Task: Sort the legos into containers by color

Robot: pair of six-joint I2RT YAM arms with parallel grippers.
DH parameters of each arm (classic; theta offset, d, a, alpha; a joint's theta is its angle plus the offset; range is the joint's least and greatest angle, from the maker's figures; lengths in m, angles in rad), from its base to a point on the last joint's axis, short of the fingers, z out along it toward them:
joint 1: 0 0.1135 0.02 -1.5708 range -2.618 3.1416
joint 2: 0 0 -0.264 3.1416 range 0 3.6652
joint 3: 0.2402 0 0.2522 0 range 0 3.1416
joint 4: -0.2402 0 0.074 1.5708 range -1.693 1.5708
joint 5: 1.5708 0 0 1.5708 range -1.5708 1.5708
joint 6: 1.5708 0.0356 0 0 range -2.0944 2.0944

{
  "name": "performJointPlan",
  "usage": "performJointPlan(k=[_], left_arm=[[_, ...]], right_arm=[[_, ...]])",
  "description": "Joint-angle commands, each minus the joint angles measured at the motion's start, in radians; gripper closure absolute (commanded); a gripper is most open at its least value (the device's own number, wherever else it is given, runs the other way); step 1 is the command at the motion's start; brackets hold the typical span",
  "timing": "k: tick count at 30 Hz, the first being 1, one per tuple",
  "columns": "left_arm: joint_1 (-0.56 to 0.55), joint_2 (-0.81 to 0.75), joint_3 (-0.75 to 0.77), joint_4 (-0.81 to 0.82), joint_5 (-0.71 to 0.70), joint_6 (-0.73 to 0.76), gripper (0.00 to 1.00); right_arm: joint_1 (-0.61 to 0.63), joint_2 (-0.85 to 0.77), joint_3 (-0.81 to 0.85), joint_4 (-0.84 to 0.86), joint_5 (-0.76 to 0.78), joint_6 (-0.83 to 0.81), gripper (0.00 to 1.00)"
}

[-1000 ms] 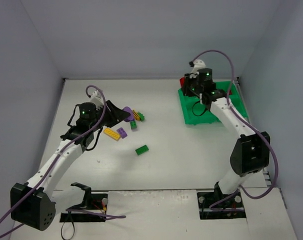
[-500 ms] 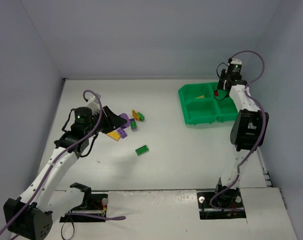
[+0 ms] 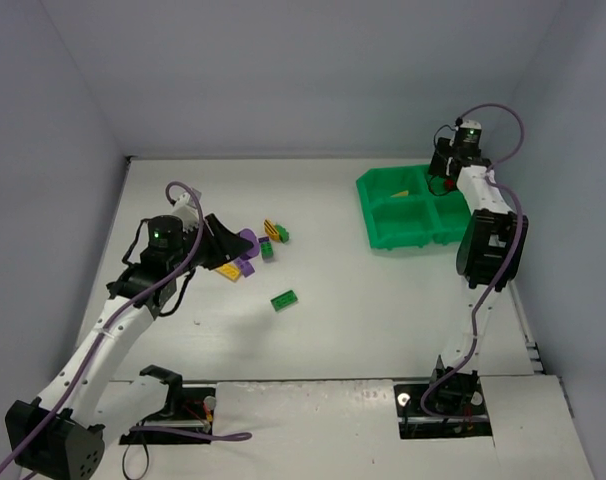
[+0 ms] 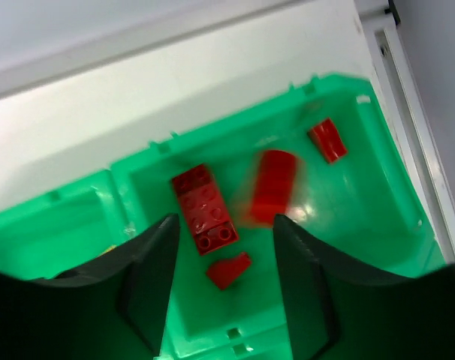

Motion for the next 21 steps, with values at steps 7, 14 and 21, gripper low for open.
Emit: performJointPlan(k=[7, 14, 21], left_arm=[[0.003, 0.021, 0.054, 0.059, 0.053, 0.016, 0.94], [0.003, 0.066, 0.073, 0.113, 0.053, -0.022, 0.94], [0.003, 0.151, 0.097, 0.213, 0.078, -0.108, 0.94]], right_arm=[[0.012, -0.186, -0.051, 0.039, -0.089, -0.003, 0.4], [0.194, -0.533, -0.327, 0.07, -0.286, -0.023, 0.44], [0.422, -0.736, -0.524, 0.134, -0.493, 0.043, 0.34]])
